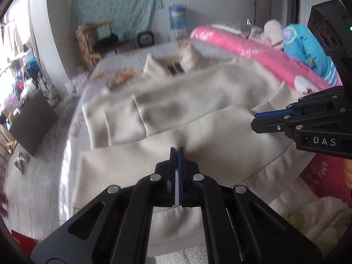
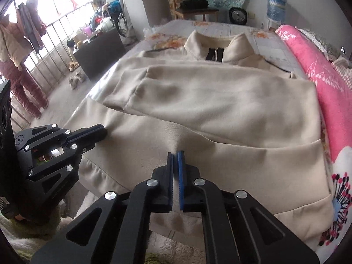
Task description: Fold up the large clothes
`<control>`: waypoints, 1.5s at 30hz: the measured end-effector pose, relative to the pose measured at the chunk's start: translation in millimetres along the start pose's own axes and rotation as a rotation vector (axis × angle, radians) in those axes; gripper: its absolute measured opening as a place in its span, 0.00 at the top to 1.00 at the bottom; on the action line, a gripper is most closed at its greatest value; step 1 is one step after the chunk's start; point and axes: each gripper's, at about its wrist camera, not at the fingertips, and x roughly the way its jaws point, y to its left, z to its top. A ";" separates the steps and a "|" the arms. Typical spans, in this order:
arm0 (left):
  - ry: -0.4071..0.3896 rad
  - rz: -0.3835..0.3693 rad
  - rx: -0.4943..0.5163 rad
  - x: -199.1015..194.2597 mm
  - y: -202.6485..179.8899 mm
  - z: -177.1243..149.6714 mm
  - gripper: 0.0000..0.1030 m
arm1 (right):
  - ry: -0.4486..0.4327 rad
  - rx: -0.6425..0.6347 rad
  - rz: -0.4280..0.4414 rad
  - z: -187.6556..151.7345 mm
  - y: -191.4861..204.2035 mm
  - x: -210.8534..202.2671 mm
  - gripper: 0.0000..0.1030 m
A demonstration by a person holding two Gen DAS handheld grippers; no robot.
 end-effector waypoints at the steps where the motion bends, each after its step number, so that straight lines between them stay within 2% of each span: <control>1: -0.018 0.012 0.005 -2.1 0.3 4.7 0.99 | -0.024 -0.012 -0.013 4.5 2.2 -6.1 0.96; 3: -0.009 0.031 0.014 9.0 -0.4 8.4 0.99 | -0.040 -0.020 -0.031 8.9 2.9 -2.6 0.96; 7: 0.070 0.008 -0.014 43.0 3.1 -0.9 0.99 | 0.019 0.005 -0.036 5.3 -6.1 31.5 0.97; 11: 0.072 0.030 0.013 47.6 -0.6 -6.6 0.99 | 0.000 0.005 -0.038 5.2 -6.2 31.9 0.97; 14: 0.121 0.039 -0.001 66.1 -2.5 -15.7 0.98 | 0.028 -0.001 -0.081 -1.1 -10.3 55.7 0.97; 15: 0.113 0.042 -0.003 66.4 -3.1 -16.9 0.98 | 0.030 -0.010 -0.111 -5.2 -11.5 62.9 0.97; 18: 0.112 0.048 0.003 65.8 -3.9 -18.1 0.98 | 0.017 0.000 -0.100 -5.2 -17.2 57.4 0.97; 21: 0.114 0.039 -0.008 66.3 -1.5 -17.9 0.98 | -0.012 0.070 -0.064 -8.9 -40.6 36.4 0.97; 24: 0.114 0.041 -0.003 66.0 -1.7 -18.0 0.98 | -0.057 0.152 -0.139 -17.4 -77.7 4.3 0.86; 25: 0.114 0.041 -0.003 66.0 -1.4 -17.9 0.98 | -0.069 0.183 -0.189 -21.5 -93.4 -7.1 0.75; 27: 0.116 0.040 -0.002 66.5 -0.8 -17.4 0.98 | -0.069 0.250 -0.299 -32.0 -133.0 -26.7 0.65; 32: 0.117 0.048 0.005 67.3 -2.6 -17.4 0.98 | -0.034 0.238 -0.366 -33.1 -158.5 -24.9 0.65; 37: 0.117 0.062 0.004 67.5 -4.4 -17.9 0.98 | 0.029 0.145 -0.401 -28.5 -162.7 1.7 0.65; 39: 0.117 0.064 0.003 66.9 -5.1 -18.2 0.98 | 0.022 0.116 -0.408 -27.1 -162.2 5.2 0.74; 40: 0.117 0.065 0.004 66.9 -5.3 -18.2 0.98 | 0.019 0.102 -0.399 -25.4 -161.1 6.6 0.87; 41: 0.116 0.066 0.006 66.8 -5.5 -18.3 0.98 | 0.019 0.086 -0.409 -23.3 -158.7 7.0 0.89; 42: 0.116 0.067 0.009 66.8 -5.5 -18.3 0.98 | 0.007 0.070 -0.418 -22.6 -154.7 4.3 0.95; 45: 0.117 0.064 0.005 66.6 -4.7 -17.8 0.98 | -0.111 0.045 -0.438 -13.7 -136.5 -24.6 0.95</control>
